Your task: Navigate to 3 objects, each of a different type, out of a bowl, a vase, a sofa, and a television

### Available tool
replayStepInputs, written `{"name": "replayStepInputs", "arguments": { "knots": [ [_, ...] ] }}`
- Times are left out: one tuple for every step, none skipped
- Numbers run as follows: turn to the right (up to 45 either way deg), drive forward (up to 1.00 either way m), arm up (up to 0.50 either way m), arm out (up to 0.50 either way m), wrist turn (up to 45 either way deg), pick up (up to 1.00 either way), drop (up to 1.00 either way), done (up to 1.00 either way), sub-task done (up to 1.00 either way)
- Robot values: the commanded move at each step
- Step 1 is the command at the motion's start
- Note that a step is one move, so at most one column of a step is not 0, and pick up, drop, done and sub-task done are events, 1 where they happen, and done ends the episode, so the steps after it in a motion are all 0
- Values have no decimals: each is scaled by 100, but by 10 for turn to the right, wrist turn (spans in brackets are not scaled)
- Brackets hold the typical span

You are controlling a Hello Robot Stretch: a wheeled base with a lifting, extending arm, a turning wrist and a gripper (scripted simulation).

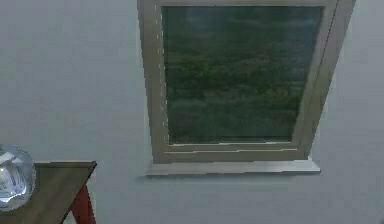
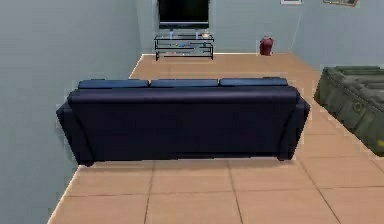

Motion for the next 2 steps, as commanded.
{"name": "replayStepInputs", "arguments": {
  "knots": [
    [450, 0, 0, 0, 0, 0, 0, 0, 0],
    [420, 0, 0, 0, 0, 0, 0, 0, 0]
  ]
}}
